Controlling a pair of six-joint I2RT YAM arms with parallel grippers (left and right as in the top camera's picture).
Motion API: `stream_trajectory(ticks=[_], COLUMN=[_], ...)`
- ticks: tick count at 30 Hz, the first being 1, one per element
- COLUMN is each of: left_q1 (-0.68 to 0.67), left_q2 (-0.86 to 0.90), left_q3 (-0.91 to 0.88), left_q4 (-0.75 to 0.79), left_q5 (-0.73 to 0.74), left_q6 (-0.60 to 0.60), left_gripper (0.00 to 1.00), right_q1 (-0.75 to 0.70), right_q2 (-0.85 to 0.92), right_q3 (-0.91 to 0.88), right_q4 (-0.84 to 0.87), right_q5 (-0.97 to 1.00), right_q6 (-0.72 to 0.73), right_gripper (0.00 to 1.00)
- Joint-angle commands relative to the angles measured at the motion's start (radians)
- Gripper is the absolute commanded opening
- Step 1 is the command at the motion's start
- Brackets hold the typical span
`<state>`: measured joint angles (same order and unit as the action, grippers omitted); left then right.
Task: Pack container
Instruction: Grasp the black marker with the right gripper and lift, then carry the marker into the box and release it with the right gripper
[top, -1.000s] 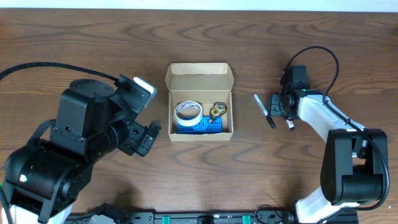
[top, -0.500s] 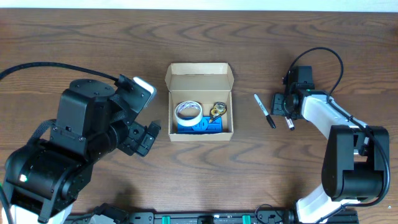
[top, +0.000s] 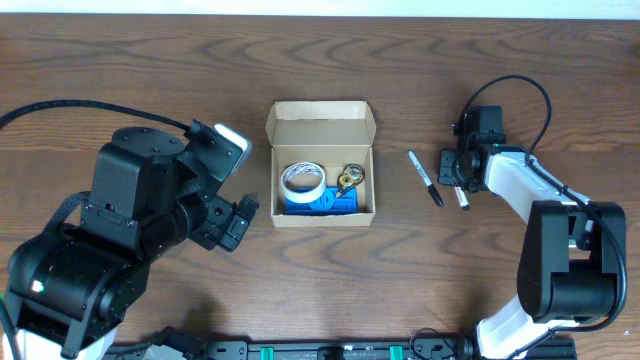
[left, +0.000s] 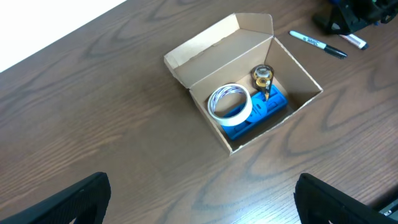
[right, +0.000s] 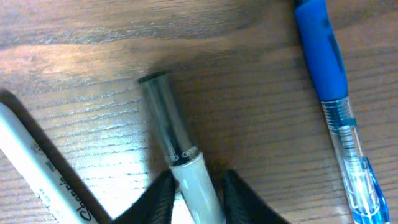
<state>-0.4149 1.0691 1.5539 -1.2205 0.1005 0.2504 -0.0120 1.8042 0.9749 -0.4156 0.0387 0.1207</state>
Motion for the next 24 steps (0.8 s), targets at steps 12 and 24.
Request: stream_trajectory(ticks=[12,24], left_q1=[0.003,0.003], left_q2=[0.0,0.0], left_q3=[0.013,0.013], left_q4=[0.0,0.0], left_q5=[-0.007,-0.007], left_q6=[-0.01,-0.01], left_gripper=[0.95,0.95], right_q1=[-0.008,0.026], right_q2=[-0.016,-0.192], right_q3=[0.071,0.349], right_q4=[-0.09,-0.299], right_q5=[0.005,-0.047], right_q6=[-0.003,-0.085], right_gripper=[0.01,0.01])
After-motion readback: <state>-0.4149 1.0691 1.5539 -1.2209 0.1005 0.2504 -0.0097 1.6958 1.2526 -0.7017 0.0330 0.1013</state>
